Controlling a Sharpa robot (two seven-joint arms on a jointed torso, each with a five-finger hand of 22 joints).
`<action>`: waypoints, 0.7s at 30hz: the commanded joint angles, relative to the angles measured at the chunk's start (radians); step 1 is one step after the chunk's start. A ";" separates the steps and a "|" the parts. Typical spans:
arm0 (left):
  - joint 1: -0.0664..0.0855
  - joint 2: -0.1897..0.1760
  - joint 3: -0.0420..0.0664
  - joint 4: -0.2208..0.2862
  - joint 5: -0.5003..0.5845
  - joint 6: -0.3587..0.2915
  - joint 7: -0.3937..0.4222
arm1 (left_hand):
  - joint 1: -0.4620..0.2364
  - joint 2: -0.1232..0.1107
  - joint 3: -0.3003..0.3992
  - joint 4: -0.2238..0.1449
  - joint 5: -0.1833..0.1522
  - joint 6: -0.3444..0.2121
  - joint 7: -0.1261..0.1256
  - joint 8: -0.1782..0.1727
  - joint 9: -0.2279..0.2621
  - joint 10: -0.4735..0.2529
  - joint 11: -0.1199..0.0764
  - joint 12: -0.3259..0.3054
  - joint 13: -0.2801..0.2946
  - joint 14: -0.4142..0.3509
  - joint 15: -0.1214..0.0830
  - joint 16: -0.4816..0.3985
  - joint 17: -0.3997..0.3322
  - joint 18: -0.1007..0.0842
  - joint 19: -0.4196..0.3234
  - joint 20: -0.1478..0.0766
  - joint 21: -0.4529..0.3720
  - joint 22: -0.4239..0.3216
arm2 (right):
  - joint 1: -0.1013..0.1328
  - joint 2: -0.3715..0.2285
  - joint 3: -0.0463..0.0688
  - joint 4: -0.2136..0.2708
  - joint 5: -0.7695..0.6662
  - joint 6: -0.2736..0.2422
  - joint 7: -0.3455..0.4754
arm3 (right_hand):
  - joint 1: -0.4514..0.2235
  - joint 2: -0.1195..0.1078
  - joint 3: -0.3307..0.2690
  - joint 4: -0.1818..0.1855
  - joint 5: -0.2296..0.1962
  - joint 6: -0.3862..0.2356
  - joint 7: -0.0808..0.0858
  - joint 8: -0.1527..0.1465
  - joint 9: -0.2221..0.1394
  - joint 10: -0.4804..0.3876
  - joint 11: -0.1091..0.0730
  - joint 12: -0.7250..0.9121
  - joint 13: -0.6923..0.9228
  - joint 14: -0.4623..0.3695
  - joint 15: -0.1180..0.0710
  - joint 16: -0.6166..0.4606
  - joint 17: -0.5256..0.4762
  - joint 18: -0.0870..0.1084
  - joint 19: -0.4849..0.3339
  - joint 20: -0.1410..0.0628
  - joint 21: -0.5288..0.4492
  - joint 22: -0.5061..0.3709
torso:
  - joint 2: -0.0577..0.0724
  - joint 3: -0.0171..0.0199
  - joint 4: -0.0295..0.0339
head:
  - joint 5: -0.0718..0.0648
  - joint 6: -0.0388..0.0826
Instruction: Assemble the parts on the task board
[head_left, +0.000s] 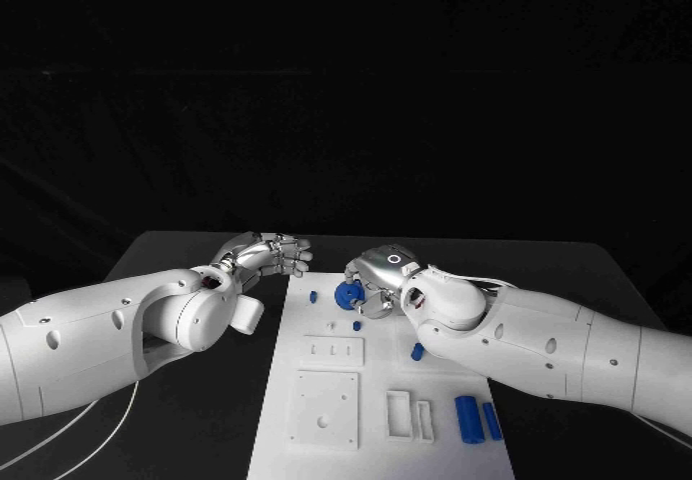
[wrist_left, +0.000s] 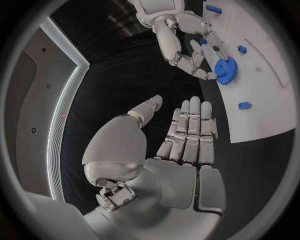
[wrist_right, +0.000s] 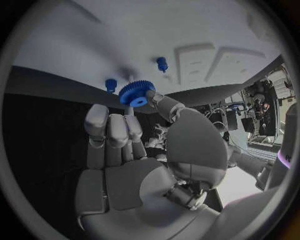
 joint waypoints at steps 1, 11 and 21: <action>0.001 0.002 0.001 0.002 -0.008 0.009 0.010 | -0.003 0.000 0.004 -0.004 0.003 0.002 0.014 -0.004 0.001 -0.007 0.003 0.000 -0.001 0.004 -0.002 -0.003 0.002 0.011 -0.007 0.001 0.005 0.018 | -0.002 0.010 -0.001 -0.012 -0.026 0.002 -0.017 | 0.002 -0.005 -0.001 0.007 -0.002 0.031 0.027 0.000 0.000 0.005 0.000 0.003 -0.001 -0.001 -0.009 -0.007 -0.002 0.085 0.001 -0.006 0.004 0.014 | 0.000 -0.0011 0.0021 | 0.000 0.002; 0.001 0.001 0.001 -0.001 -0.009 0.009 0.009 | -0.004 -0.001 0.004 -0.004 0.003 0.002 0.014 -0.004 0.002 -0.007 0.003 0.000 -0.001 0.004 -0.002 -0.003 0.002 0.011 -0.007 0.001 0.005 0.018 | -0.010 0.030 -0.004 -0.037 -0.058 0.016 -0.032 | 0.006 -0.005 0.002 0.006 0.001 0.030 0.027 -0.001 0.000 0.004 0.001 0.001 -0.002 -0.001 -0.009 -0.008 -0.002 0.085 0.000 -0.006 0.005 0.014 | 0.000 0.0012 -0.0019 | 0.000 0.001; 0.001 0.004 0.001 -0.004 -0.009 0.010 0.009 | -0.004 -0.001 0.004 -0.004 0.003 0.002 0.014 -0.005 0.002 -0.007 0.003 0.000 -0.001 0.004 -0.002 -0.003 0.002 0.011 -0.007 0.001 0.005 0.018 | -0.013 0.038 -0.005 -0.048 -0.052 0.030 -0.032 | 0.009 -0.009 0.006 0.006 0.010 0.027 0.029 -0.003 -0.002 -0.004 0.002 -0.007 -0.009 -0.004 -0.008 -0.014 -0.008 0.085 -0.001 -0.005 0.004 0.014 | -0.001 0.0029 -0.0025 | 0.004 -0.003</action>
